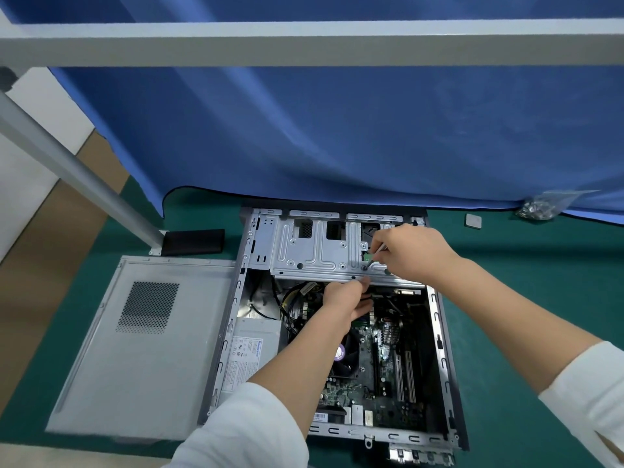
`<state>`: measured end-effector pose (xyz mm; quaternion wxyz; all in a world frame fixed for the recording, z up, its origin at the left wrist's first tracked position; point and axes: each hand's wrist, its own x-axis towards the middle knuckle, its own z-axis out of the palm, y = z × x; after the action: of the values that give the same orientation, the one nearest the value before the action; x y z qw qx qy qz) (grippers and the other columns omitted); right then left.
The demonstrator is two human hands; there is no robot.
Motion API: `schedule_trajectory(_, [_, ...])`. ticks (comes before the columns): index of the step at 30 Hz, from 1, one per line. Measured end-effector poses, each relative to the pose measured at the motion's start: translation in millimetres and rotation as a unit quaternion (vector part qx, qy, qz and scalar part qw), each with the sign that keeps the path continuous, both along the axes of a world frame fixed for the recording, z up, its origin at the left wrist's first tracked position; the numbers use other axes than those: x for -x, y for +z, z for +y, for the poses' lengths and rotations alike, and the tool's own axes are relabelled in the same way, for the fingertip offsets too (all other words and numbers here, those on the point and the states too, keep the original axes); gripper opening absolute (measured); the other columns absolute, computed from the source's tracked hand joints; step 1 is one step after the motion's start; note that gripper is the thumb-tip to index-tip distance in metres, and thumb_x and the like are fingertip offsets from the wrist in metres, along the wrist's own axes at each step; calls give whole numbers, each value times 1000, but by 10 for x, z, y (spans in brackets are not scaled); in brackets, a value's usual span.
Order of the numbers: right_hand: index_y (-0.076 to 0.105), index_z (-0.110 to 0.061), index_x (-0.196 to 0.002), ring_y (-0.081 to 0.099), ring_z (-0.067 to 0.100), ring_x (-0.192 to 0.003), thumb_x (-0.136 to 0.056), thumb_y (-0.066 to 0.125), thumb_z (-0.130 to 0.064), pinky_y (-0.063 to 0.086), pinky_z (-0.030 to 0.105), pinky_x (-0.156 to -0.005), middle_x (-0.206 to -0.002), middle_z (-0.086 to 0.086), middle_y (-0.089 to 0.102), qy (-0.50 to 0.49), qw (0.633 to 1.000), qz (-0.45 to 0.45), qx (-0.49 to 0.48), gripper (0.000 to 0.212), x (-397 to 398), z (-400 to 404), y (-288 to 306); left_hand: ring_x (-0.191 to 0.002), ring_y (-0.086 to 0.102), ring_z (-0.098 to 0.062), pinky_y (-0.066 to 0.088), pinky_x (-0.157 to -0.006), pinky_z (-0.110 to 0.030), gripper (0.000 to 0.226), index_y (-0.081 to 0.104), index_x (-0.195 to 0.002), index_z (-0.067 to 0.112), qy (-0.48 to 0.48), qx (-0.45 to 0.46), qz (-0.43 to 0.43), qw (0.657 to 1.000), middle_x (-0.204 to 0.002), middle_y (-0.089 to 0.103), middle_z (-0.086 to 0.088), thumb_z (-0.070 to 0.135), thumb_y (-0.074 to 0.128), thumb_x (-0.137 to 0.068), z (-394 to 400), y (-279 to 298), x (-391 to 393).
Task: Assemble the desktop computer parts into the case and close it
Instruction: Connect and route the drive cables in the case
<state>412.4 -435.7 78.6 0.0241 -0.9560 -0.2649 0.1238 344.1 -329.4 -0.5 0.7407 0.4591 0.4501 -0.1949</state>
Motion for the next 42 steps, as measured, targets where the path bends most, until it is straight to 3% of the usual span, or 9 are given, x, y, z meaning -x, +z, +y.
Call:
schedule_trajectory(5, [63,-31,-100,62,16,-93,-92,52,-27,39,27,-64,-98,-13,69,-11,1000,18,-16,15,3,-1,-1,-92,62,-29,55,-57,-28,11,57,-84,5,-1,-2,0,1000,-111,63,-19,8,66,-88,7,-1,5])
schedule_trajectory(19, [63,-31,-101,61,21,-96,-92,52,-30,40,29,-69,-102,-7,67,-24,1000,8,-12,13,-12,1,20,-95,64,-29,56,-55,-27,9,59,-90,5,-6,-2,1,1000,-100,64,-12,7,68,-87,19,-11,2])
schedule_trajectory(25, [63,-31,-100,61,20,-94,-92,51,-29,40,28,-67,-102,-8,67,-22,1000,4,-6,14,-20,-13,19,-98,64,-29,56,-57,-27,25,59,-109,-2,-2,1,3,1000,-109,63,-16,6,68,-87,19,-13,-6])
schedule_trajectory(33, [61,-31,-101,61,18,-91,-91,53,-21,36,27,-63,-94,-13,67,24,1000,-20,2,15,-13,30,7,-88,64,-26,56,-57,-29,6,61,-88,6,-9,-9,3,1000,-102,65,-13,6,67,-88,24,-39,-6])
schedule_trajectory(36, [59,-26,-100,62,23,-88,-93,51,-27,35,28,-62,-95,-6,67,59,996,-50,36,11,-13,77,15,-91,64,-27,55,-55,-29,7,59,-85,7,-13,-16,7,1000,-104,66,-14,7,66,-88,22,-45,-15])
schedule_trajectory(42, [60,-15,-100,64,28,-92,-101,35,-45,34,30,-65,-100,3,66,105,981,-82,141,39,-30,174,83,-94,66,-27,55,-51,-28,6,58,-94,4,-18,-14,15,1000,-99,68,-13,5,63,-90,32,-38,-38])
